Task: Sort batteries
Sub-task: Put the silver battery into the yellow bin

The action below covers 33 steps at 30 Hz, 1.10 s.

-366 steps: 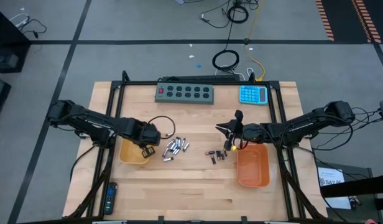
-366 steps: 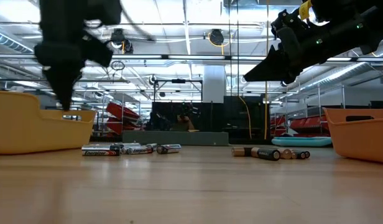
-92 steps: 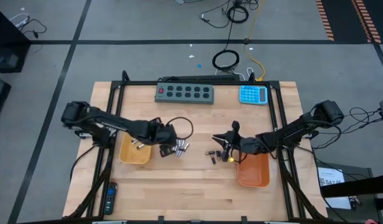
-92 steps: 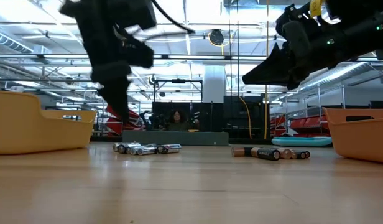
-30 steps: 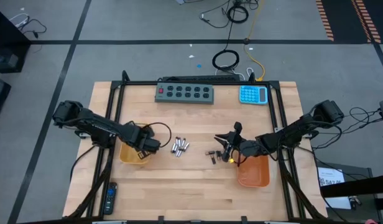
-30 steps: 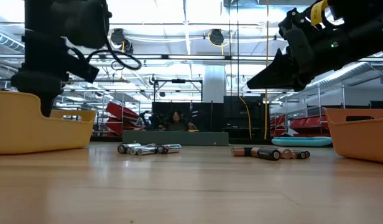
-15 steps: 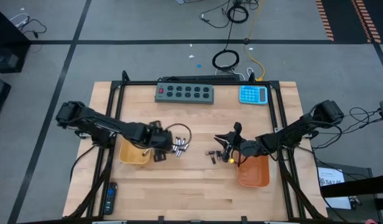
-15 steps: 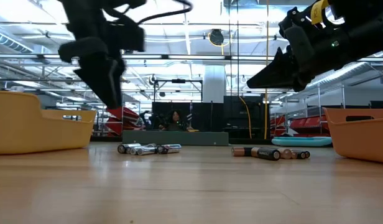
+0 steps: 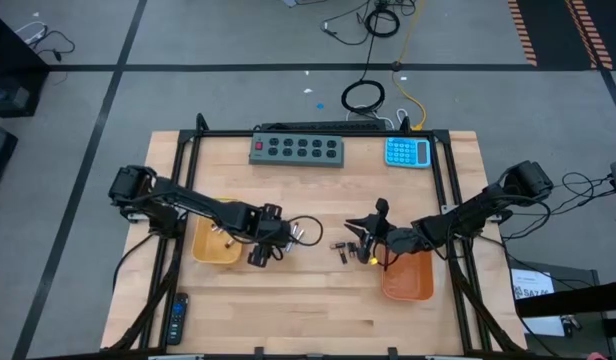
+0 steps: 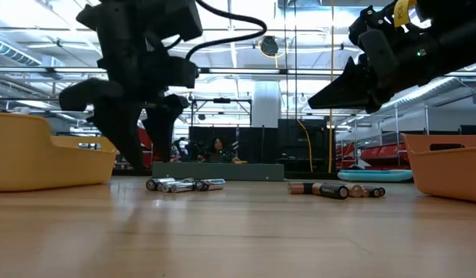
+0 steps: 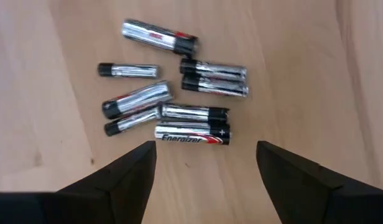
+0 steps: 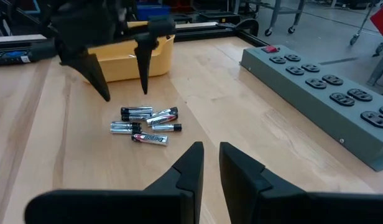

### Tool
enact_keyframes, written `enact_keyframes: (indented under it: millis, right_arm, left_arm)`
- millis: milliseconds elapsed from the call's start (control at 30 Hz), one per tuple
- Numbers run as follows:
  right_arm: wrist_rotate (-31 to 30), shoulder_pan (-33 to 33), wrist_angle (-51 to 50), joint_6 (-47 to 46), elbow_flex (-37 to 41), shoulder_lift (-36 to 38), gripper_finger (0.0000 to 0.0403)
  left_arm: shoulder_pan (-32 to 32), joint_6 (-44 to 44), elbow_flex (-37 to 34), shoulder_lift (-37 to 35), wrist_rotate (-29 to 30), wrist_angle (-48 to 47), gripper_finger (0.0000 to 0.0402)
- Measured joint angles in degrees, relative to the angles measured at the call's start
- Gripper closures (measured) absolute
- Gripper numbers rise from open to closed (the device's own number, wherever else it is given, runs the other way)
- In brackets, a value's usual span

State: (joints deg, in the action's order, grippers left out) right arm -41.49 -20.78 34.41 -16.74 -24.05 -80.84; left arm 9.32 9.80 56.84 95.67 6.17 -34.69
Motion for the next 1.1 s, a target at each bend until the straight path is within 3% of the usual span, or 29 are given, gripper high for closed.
enact_keyframes:
  millis: [333, 967, 1100]
  right_arm:
    - [-0.15, -0.66, 0.00, -0.19, 0.00, 0.00, 0.0360]
    - [-0.33, -0.66, 0.07, -0.37, 0.00, 0.00, 0.0360]
    - [-0.35, -0.66, 0.07, -0.39, 0.00, 0.00, 0.0360]
  left_arm:
    - [-2.20, 5.35, 0.00, 2.75, -0.12, 1.39, 0.0083]
    - [-5.55, 7.15, 0.01, 5.74, -7.72, 3.40, 0.0084]
    - [-5.57, 7.24, 0.00, 5.79, -8.44, 3.73, 0.0101]
